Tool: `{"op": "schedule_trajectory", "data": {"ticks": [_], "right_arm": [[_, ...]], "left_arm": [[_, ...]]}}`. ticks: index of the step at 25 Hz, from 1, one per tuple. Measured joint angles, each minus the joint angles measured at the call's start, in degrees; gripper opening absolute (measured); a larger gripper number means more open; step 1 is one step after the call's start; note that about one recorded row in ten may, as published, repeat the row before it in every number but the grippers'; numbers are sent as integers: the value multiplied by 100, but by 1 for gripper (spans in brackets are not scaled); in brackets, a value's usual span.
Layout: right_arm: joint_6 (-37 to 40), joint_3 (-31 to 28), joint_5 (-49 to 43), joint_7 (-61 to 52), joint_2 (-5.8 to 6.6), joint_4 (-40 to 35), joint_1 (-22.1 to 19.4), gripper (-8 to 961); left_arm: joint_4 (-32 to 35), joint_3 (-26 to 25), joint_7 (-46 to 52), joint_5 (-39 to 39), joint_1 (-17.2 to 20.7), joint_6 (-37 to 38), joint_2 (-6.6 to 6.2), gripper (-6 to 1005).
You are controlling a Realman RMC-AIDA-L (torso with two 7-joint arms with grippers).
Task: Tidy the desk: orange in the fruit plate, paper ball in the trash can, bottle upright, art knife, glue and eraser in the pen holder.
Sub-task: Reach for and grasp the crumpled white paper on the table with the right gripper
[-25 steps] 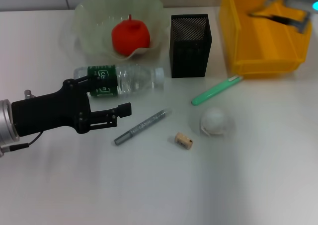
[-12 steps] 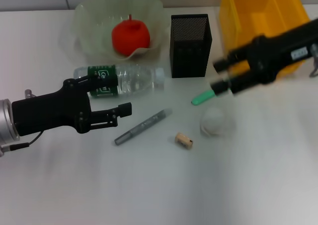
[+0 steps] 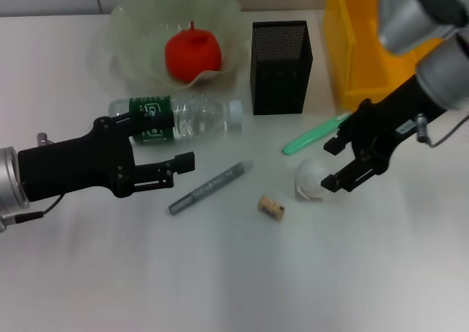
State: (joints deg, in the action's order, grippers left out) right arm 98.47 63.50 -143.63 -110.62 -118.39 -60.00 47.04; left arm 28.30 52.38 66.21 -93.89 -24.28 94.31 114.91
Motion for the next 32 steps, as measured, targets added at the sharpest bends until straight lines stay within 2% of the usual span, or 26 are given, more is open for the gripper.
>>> {"op": "schedule_trajectory", "data": {"ticks": [6,11,26,32], "right_arm": [[-664,606,-46,15,-70,12,-100,672],[-959,809,-36,23,-80,131,-108,665],[-1635,1085,89,260,-96,773,-51,644],[-1674,1099,121,305,-96,832,-46,636]], "left_arm": [[0,19,-9,0,3,0,34,817],[0,26,-12,7,3,6,40,816],[0,-1,-20,-2,3,9,23,815],[0,0,-21,6,3,9,13,814]]}}
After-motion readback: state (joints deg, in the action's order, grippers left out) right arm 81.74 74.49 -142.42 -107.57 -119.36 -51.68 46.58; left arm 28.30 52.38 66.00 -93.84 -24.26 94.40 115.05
